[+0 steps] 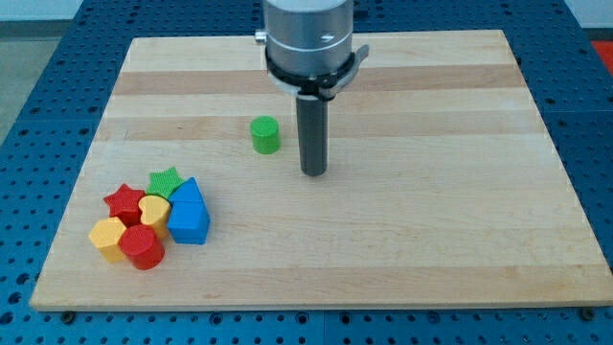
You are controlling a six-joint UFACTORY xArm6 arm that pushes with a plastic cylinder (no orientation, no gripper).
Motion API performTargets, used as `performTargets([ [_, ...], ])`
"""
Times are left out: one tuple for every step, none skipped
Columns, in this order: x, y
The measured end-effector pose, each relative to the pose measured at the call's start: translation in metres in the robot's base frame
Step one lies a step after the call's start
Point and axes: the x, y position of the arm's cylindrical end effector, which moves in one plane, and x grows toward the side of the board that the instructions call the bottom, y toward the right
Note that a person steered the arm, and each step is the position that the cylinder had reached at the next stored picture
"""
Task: Push the green circle to the left center of the board
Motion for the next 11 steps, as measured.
performTargets([
  [-0.050,-0.015],
  [-0.051,-0.030],
  [-0.050,-0.041],
  [-0.041,-0.057],
  [-0.030,-0.079],
  [-0.020,-0.101],
  [-0.011,-0.125],
  [-0.001,-0.149],
  [0.009,-0.175],
  [0.013,-0.187],
  [0.009,-0.180],
])
